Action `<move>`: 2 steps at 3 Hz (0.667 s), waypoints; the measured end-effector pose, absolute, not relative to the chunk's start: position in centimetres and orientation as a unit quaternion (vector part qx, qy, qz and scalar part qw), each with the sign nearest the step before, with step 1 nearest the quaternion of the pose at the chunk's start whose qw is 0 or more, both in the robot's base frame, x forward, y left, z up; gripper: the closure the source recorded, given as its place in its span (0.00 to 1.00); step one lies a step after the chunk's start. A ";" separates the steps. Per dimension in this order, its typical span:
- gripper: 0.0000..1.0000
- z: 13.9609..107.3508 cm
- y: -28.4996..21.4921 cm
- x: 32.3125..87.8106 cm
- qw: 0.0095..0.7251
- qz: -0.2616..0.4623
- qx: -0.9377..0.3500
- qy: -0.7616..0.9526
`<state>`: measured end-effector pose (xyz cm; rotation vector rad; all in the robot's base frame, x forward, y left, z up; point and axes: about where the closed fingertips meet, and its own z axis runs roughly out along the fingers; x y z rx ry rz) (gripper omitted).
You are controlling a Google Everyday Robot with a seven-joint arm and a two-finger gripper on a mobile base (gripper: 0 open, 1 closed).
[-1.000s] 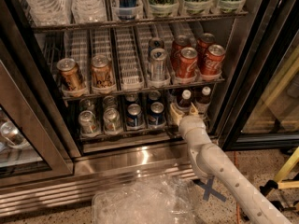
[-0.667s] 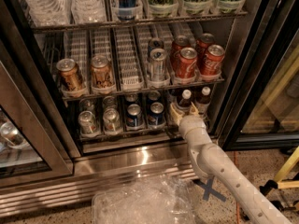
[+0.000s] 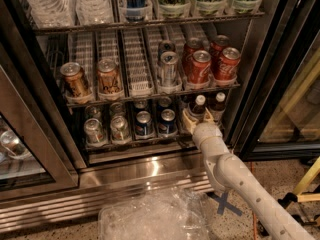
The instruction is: Pick blue plastic bottle from bottom shelf of fridge
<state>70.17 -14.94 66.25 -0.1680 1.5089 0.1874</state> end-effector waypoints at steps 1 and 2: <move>1.00 67.0 -14.8 69.7 0.724 0.090 -0.085 0.679; 1.00 69.5 -14.3 68.0 0.731 0.113 -0.113 0.664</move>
Offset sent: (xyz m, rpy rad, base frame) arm -0.1147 0.0224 0.1453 -0.0323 -0.1927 0.4371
